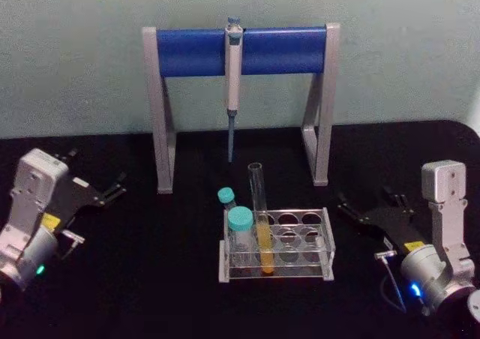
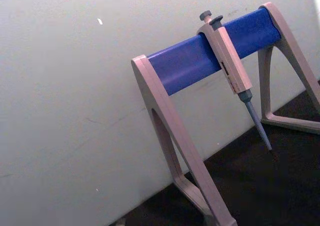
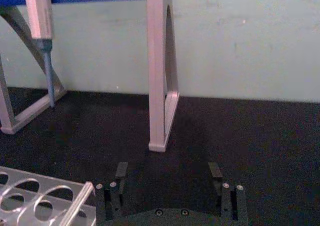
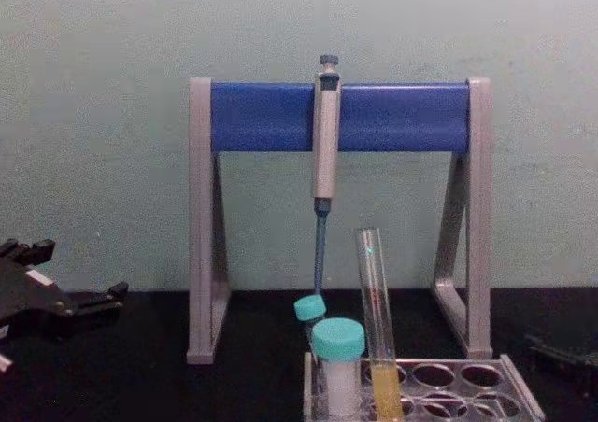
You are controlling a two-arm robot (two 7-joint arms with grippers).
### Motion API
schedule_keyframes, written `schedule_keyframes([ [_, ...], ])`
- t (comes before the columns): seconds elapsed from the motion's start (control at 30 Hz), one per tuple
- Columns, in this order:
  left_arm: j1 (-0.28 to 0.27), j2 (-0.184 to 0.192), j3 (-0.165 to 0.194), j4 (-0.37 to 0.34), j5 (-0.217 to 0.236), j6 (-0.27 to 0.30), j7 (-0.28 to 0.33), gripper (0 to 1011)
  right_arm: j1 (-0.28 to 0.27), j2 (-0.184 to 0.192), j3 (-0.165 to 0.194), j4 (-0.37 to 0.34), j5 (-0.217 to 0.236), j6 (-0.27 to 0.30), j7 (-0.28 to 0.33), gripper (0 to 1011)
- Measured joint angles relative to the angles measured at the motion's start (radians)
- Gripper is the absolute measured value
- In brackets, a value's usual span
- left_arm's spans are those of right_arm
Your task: Pick up the test tube from the test tube rack, shake it, then place it back into the test tube rack.
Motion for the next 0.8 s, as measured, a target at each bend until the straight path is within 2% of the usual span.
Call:
schedule_keyframes([
  [0.8, 0.000, 0.000, 0.000, 0.000, 0.000, 0.000, 0.000, 1001, 0.002, -0.002, 0.000, 0.005, 0.000, 0.003, 0.007, 1000],
])
